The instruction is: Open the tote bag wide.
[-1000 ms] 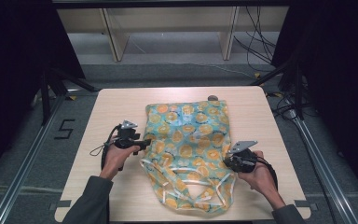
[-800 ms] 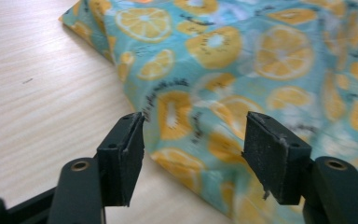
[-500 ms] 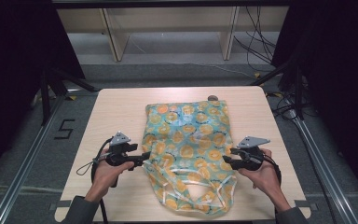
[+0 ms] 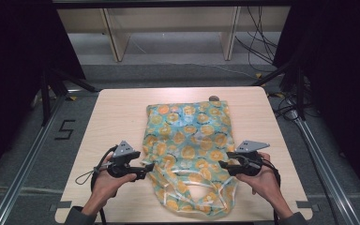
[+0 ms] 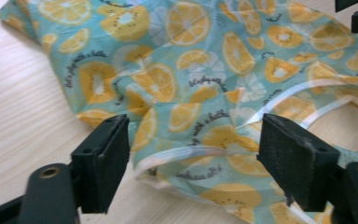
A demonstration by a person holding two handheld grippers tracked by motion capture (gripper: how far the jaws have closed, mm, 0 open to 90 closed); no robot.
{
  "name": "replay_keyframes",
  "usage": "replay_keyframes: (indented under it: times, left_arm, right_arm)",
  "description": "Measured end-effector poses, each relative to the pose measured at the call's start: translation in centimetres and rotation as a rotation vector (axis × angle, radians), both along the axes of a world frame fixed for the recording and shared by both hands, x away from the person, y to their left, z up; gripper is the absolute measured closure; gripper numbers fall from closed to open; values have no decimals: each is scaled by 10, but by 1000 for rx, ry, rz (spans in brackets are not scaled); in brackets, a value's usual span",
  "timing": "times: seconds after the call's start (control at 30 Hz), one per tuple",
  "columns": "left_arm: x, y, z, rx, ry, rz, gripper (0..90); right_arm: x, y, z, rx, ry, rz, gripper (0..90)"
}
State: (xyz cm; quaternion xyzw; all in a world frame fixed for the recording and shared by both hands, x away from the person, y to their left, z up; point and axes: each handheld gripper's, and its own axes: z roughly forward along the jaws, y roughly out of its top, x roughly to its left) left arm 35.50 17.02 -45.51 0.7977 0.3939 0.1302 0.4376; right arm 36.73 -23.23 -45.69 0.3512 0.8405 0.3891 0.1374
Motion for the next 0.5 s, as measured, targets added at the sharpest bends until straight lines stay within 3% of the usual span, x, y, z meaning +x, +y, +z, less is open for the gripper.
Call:
replay_keyframes:
  times: [0.13, 0.5]
  left_arm:
    - [0, -5, -2, 15, 1, -30, 212]
    - [0, -17, -12, 64, -11, -97, 191]
  right_arm:
    - [-2, 5, 0, 2, 1, 36, 489]
    - [-7, 16, -2, -8, 42, 52, 483]
